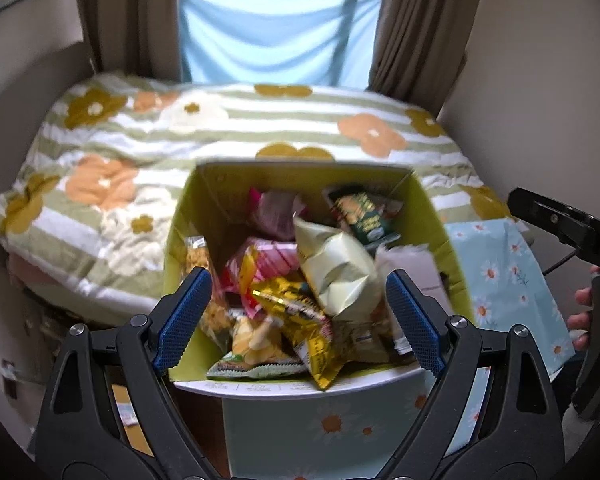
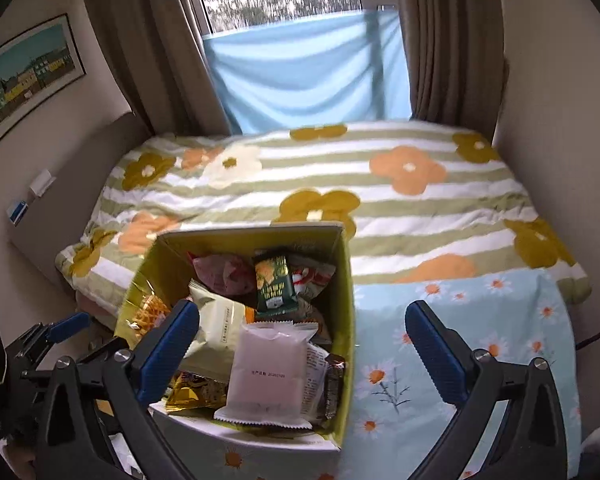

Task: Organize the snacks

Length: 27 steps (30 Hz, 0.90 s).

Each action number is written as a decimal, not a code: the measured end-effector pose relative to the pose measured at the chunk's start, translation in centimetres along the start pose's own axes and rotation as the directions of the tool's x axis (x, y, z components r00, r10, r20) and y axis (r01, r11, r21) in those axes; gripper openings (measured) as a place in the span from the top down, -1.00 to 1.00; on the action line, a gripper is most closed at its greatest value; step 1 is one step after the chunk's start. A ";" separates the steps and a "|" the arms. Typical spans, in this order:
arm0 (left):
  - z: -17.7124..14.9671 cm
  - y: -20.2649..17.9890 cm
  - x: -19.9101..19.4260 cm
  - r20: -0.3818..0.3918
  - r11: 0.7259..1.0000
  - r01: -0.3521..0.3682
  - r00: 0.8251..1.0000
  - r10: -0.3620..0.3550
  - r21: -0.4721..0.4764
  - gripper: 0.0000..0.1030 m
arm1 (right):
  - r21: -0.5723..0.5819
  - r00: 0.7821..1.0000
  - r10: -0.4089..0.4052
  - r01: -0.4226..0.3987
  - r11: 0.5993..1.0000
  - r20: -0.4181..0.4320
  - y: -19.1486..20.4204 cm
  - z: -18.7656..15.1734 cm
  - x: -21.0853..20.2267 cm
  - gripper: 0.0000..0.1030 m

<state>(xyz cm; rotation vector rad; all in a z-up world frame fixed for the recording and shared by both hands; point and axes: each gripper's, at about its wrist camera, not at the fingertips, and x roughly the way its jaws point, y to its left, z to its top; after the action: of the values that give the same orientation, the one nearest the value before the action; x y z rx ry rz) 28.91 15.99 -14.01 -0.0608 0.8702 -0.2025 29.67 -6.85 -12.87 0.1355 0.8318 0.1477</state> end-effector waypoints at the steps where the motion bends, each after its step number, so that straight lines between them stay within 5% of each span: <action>1: 0.1 -0.5 -0.8 0.019 1.000 -0.003 1.000 0.002 0.007 -0.71 | -0.009 1.000 -0.003 0.003 1.000 0.023 -0.1 0.0 -1.3 -0.99; 7: -0.5 -4.7 -7.3 0.164 0.999 -0.035 0.986 0.030 0.027 -0.71 | -0.055 0.988 -0.024 0.033 0.998 0.153 -1.4 -0.8 -8.3 -0.99; 13: -3.7 -9.5 -13.7 0.293 0.996 -0.086 0.953 0.073 0.030 -1.00 | -0.080 0.972 -0.058 0.079 0.994 0.229 -3.6 -4.2 -14.6 -0.99; 27: -11.4 -15.2 -19.2 0.305 0.995 -0.103 0.947 0.098 0.000 -1.00 | -0.066 0.962 -0.106 0.126 0.990 0.250 -6.9 -12.6 -20.5 -0.99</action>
<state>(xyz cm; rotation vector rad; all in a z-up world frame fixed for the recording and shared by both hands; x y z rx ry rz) 5.88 5.32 -4.87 -0.0316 0.5616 -0.1006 7.25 -16.62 -7.66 0.0274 0.5826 0.0524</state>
